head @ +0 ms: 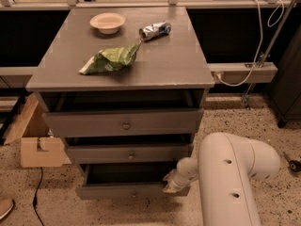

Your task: Open bottom drawer

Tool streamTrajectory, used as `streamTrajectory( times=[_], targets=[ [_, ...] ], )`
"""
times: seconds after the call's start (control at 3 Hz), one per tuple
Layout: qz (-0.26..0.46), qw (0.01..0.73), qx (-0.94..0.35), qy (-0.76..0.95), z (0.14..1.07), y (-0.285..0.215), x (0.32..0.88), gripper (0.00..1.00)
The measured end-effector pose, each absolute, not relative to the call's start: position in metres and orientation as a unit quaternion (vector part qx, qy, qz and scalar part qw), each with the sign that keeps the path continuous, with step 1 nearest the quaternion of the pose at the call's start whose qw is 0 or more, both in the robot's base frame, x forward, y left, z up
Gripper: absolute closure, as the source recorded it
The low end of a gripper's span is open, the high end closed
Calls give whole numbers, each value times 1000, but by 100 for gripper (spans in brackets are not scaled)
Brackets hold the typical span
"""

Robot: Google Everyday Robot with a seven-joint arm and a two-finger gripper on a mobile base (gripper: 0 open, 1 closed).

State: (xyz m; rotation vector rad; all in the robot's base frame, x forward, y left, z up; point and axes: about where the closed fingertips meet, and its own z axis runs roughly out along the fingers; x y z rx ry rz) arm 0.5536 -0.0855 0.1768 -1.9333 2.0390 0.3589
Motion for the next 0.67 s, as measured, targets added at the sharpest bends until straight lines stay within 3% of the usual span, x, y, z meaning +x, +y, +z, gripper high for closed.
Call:
streamTrajectory(
  times=[0.33,0.67],
  targets=[
    [134,155,-673,711,178,-84,549,98],
    [134,155,-673,711,178,-84,549,75]
  ],
)
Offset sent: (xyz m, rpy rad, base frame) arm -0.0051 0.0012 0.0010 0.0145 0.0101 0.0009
